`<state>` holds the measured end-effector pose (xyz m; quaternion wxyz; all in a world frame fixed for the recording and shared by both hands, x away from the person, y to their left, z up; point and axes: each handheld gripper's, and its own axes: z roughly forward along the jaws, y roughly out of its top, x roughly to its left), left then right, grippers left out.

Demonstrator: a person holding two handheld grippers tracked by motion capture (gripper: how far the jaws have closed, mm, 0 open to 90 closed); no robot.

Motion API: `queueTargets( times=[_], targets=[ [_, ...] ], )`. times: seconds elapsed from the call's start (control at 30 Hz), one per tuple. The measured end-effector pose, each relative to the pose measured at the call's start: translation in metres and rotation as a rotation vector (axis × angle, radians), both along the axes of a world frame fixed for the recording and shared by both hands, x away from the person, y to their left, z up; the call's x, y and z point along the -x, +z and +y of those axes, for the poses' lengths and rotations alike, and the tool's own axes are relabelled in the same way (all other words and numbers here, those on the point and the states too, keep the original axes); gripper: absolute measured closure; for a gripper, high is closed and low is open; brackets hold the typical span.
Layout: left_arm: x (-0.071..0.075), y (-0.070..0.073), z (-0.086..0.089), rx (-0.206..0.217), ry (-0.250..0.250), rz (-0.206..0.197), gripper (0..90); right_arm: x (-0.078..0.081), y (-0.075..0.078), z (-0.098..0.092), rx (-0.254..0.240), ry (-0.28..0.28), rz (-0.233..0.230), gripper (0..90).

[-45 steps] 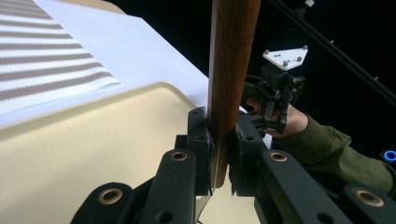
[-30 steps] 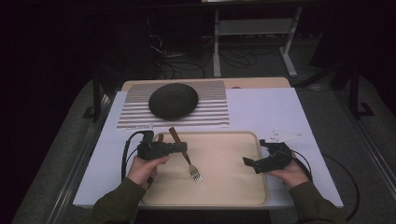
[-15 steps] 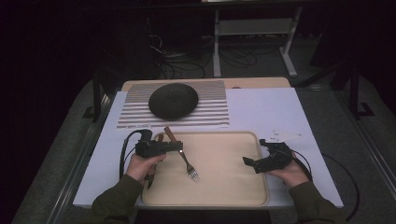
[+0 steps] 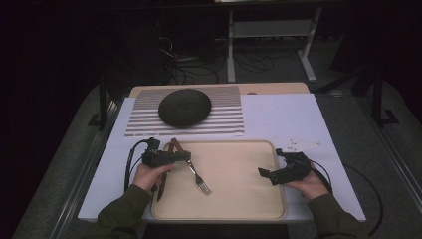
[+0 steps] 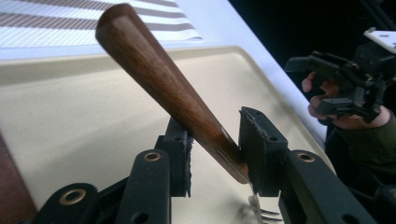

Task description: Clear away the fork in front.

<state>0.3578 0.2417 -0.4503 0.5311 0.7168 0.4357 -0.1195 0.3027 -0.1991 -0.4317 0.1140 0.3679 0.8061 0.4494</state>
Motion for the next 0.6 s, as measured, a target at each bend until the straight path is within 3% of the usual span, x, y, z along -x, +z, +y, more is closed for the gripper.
queueTargets(
  times=[0.6],
  targets=[
    [-0.0016, -0.0068, 0.0032, -0.082, 0.063, 0.065, 57.4, 0.0002, 0.0001, 0.0005, -0.002, 0.003, 0.001, 0.0]
  ],
)
